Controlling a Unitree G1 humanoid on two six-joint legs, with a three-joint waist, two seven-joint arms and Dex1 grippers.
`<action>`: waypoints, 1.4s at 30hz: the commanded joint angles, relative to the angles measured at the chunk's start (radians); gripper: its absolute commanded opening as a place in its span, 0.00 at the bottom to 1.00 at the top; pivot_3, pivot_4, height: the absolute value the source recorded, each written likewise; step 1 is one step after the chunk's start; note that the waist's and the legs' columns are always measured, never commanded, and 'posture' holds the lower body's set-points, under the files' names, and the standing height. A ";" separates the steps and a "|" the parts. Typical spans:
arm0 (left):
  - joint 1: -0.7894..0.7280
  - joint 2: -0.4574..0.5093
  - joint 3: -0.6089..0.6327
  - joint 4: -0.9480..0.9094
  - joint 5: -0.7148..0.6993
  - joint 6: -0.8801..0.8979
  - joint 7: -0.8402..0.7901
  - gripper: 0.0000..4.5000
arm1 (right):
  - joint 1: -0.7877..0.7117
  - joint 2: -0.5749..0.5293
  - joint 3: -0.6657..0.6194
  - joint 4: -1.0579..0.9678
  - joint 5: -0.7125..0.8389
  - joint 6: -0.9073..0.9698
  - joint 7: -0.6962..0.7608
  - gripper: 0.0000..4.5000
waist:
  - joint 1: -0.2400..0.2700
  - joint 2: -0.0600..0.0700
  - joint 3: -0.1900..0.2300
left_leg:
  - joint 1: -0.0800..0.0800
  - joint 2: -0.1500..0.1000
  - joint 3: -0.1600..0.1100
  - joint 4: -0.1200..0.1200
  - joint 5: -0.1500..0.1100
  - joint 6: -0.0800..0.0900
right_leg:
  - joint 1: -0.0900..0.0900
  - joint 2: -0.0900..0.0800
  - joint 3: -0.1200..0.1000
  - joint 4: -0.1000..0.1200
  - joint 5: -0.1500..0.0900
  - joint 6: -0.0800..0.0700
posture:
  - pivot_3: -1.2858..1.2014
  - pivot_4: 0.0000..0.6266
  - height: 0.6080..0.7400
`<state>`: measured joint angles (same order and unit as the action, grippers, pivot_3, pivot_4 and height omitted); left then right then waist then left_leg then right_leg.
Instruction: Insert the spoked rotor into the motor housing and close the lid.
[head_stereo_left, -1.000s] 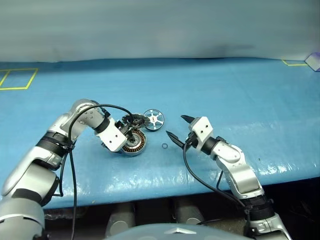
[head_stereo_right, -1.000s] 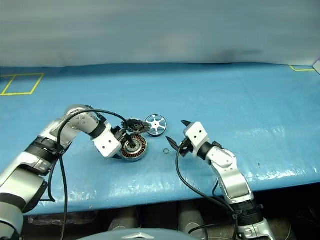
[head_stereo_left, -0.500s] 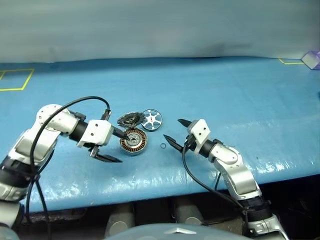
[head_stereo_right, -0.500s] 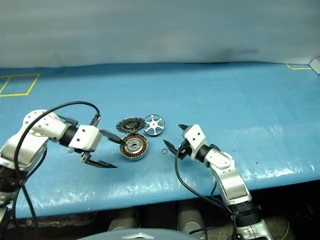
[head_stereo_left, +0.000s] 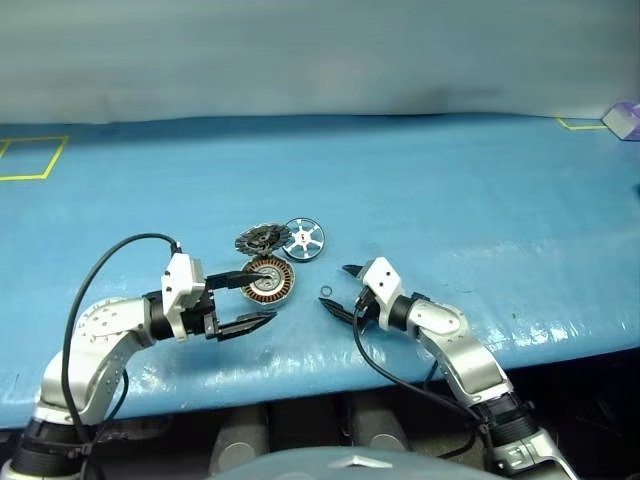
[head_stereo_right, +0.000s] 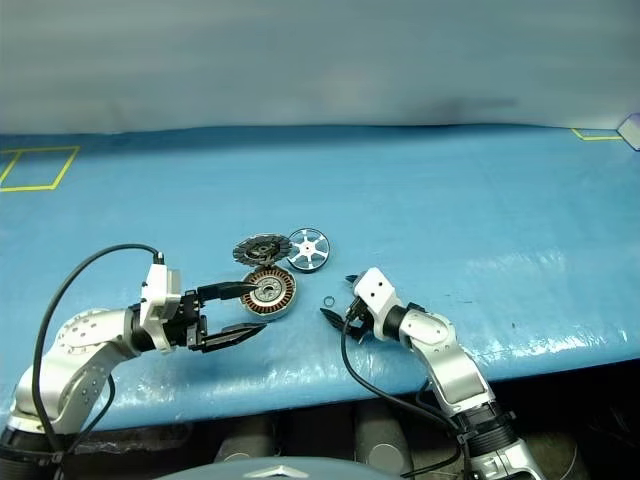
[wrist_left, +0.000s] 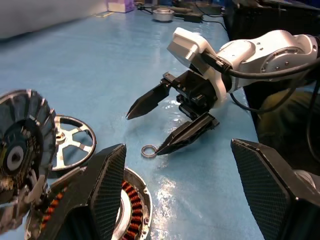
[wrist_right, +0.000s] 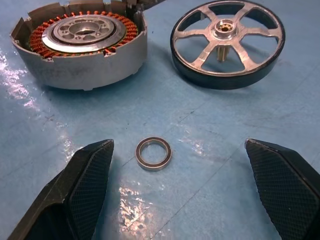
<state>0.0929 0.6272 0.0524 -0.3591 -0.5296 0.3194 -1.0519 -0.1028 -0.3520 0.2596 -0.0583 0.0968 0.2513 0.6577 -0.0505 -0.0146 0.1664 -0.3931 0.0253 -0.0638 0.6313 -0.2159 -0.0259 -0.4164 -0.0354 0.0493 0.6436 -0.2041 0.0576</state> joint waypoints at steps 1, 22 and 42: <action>0.048 -0.030 0.042 -0.005 0.001 -0.056 0.037 0.81 | -0.012 0.002 0.011 -0.004 -0.002 0.000 0.014 1.00 | 0.002 0.000 0.000 | 0.000 0.000 0.000 0.000 0.000 0.000 | 0.000 0.000 0.000 0.000 0.000 0.000 | 0.52 0.24 1.00; 0.140 -0.110 -0.007 0.108 0.116 -0.235 0.119 0.82 | -0.049 0.028 -0.001 -0.038 0.015 0.014 -0.010 0.15 | 0.013 -0.001 -0.001 | 0.000 0.000 0.001 0.000 0.000 0.000 | -0.001 0.000 0.001 -0.001 0.000 0.000 | 0.52 0.24 1.00; 0.147 -0.149 -0.034 0.159 0.165 -0.301 0.151 0.82 | -0.264 0.200 0.140 0.085 0.038 0.003 0.109 0.15 | 0.011 -0.001 -0.001 | -0.001 0.000 0.001 -0.001 0.000 -0.001 | -0.002 0.000 0.001 -0.001 0.000 0.000 | 0.52 0.24 1.00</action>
<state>0.2347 0.4766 0.0024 -0.1901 -0.3613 0.0361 -0.9085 -0.3439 -0.1657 0.4036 0.0285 0.1269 0.2832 0.7642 -0.0396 -0.0154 0.1658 -0.3940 0.0257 -0.0625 0.6300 -0.2163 -0.0265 -0.4186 -0.0355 0.0498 0.6428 -0.2040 0.0574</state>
